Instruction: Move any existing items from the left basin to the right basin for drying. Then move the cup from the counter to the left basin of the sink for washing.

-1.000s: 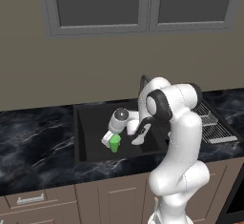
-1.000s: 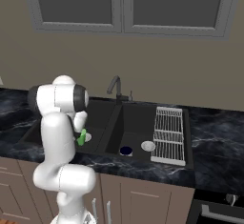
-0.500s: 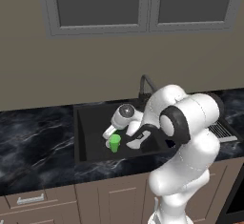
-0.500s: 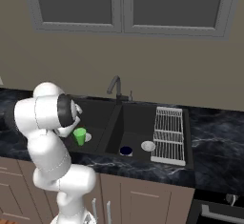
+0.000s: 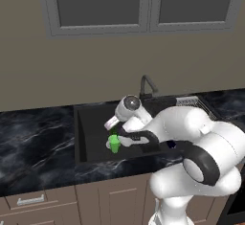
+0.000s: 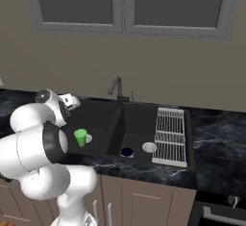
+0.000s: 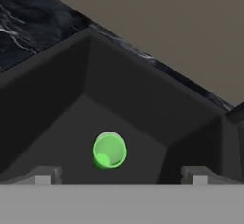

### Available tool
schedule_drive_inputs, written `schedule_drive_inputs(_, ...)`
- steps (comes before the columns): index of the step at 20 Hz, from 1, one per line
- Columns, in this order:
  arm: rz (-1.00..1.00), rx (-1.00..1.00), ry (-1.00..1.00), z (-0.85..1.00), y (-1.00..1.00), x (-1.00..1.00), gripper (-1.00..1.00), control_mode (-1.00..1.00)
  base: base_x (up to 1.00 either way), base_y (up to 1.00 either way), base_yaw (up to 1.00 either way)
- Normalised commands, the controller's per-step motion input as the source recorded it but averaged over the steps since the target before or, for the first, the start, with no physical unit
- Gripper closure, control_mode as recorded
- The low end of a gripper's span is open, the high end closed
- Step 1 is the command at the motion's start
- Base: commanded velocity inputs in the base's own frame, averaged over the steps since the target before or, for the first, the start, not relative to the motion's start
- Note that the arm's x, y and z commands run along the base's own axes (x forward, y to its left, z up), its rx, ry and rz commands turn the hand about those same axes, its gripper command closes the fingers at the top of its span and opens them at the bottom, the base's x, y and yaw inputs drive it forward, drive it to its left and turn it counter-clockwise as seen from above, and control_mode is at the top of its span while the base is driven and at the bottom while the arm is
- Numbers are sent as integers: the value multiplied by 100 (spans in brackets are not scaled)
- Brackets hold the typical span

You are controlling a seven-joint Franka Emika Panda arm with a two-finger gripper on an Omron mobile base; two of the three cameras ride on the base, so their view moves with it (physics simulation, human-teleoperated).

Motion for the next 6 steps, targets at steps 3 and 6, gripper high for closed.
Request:
schedule_drive_inputs(3,-13,0,0,94,0,-21,-100,-100,0,0,0)
schedule_drive_inputs(6,-13,0,0,85,-1,-24,-100,-100,0,0,0)
